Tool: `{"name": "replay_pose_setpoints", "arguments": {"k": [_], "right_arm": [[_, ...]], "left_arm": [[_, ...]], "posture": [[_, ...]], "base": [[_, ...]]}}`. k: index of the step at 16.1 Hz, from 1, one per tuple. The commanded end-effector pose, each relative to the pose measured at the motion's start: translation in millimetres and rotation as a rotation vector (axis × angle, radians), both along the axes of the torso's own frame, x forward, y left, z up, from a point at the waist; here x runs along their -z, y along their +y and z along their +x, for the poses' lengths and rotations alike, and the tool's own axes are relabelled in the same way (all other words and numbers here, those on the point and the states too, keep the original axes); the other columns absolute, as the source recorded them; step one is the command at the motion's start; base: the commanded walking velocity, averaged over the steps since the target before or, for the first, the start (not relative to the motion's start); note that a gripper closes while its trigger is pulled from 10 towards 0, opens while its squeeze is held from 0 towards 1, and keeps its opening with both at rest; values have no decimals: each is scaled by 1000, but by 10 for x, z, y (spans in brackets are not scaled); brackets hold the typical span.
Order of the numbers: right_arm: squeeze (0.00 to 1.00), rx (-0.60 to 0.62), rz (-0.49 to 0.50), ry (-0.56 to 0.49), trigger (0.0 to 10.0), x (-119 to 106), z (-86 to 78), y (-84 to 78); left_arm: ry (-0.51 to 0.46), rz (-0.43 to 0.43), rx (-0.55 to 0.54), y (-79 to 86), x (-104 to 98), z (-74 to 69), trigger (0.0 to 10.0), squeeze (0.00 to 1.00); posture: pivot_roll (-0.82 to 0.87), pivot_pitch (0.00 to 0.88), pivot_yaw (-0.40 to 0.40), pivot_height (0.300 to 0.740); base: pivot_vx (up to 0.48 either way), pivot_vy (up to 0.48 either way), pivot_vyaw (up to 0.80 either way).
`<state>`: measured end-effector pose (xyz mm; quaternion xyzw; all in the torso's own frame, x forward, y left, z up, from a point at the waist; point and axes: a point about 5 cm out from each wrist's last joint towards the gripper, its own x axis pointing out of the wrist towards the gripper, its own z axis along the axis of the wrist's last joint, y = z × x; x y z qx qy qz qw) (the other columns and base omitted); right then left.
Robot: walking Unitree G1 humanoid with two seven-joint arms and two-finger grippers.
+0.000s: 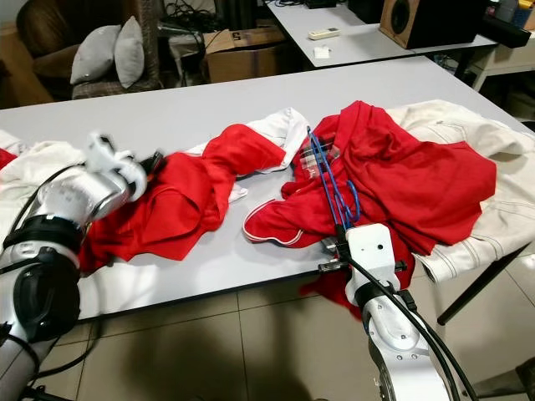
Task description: Hang hanger
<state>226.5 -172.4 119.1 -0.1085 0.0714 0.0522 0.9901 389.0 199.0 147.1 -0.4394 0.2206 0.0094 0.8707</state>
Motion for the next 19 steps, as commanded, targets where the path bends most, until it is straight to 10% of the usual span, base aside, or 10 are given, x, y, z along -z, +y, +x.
{"name": "replay_pose_setpoints", "arguments": {"k": [1, 2, 3, 8, 9, 12, 13, 16, 19], "right_arm": [[0, 14, 0, -33, 10000, -56, 11, -5], [0, 19, 1, -34, 10000, -57, 9, -4], [0, 21, 3, -35, 10000, -56, 8, -3], [0, 28, 7, -38, 10000, -51, 18, 7], [0, 29, 9, -39, 10000, -47, 24, 13], [0, 28, 11, -40, 10000, -47, 32, 21], [0, 27, 11, -40, 10000, -49, 32, 21], [0, 28, 9, -37, 10000, -43, 12, 7], [0, 21, 6, -31, 10000, -34, 12, 7]], "left_arm": [[-6, 70, -13, 81, -58, 21, 10000, 0], [-25, 90, 9, 101, -79, 25, 10000, 204], [-54, 103, 39, 101, -130, 44, 10000, 1000], [-139, 320, 270, 101, -280, 59, 10000, 1000], [-150, 508, 389, 174, -285, 35, 10000, 1000], [-117, 697, 489, 318, -243, -16, 10000, 1000], [-105, 727, 457, 405, -245, -26, 10000, 1000], [-154, 451, 279, 545, -354, -34, 10000, 1000], [-39, 627, 328, 695, -105, -155, 10000, 1000]], "posture": [[-142, 0, 134, 740], [-144, 0, 138, 740], [-141, 0, 139, 740], [-134, 0, 143, 740], [-130, 0, 142, 740], [-127, 0, 140, 740], [-127, 0, 140, 740], [-124, 0, 136, 740], [-114, 0, 129, 740]], "base": [[0, 0, 0], [0, 0, 0], [0, 0, 0], [0, 0, 0], [0, 0, 0], [0, 0, 0], [0, 0, 0], [0, 0, 0], [0, 0, 0]]}}
